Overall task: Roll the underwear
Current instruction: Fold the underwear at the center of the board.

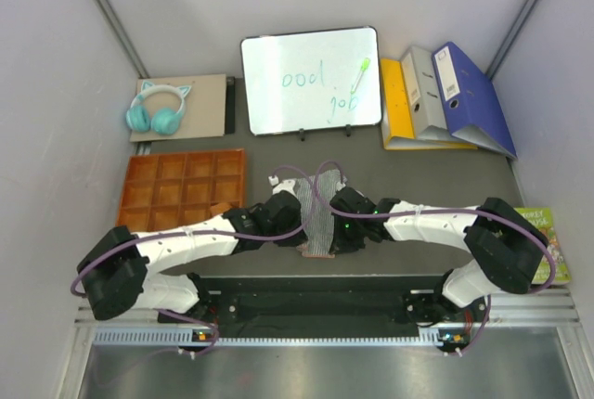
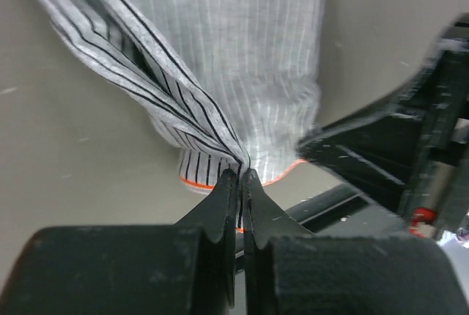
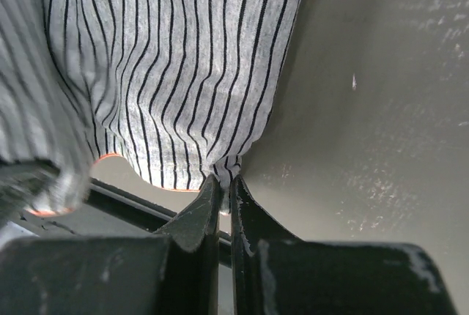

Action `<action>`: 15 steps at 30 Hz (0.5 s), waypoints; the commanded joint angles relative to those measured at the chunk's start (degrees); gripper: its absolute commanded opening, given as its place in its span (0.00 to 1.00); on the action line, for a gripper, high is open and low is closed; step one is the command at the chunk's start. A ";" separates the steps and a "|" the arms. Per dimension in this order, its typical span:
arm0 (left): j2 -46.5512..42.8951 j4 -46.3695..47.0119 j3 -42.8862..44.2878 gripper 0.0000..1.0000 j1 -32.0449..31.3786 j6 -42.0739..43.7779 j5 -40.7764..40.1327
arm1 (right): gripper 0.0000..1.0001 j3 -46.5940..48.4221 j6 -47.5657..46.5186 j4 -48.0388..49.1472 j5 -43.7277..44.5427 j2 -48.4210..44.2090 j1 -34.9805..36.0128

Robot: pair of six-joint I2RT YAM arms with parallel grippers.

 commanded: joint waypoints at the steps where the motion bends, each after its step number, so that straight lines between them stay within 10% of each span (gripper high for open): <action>1: 4.19 5.62 4.30 0.00 -2.83 -0.74 -0.08 | 0.00 0.61 -0.47 -0.56 2.12 1.23 -0.08; 15: 13.42 13.71 6.06 0.00 -6.17 -2.67 0.10 | 0.00 -0.98 0.68 1.64 0.89 1.32 -0.17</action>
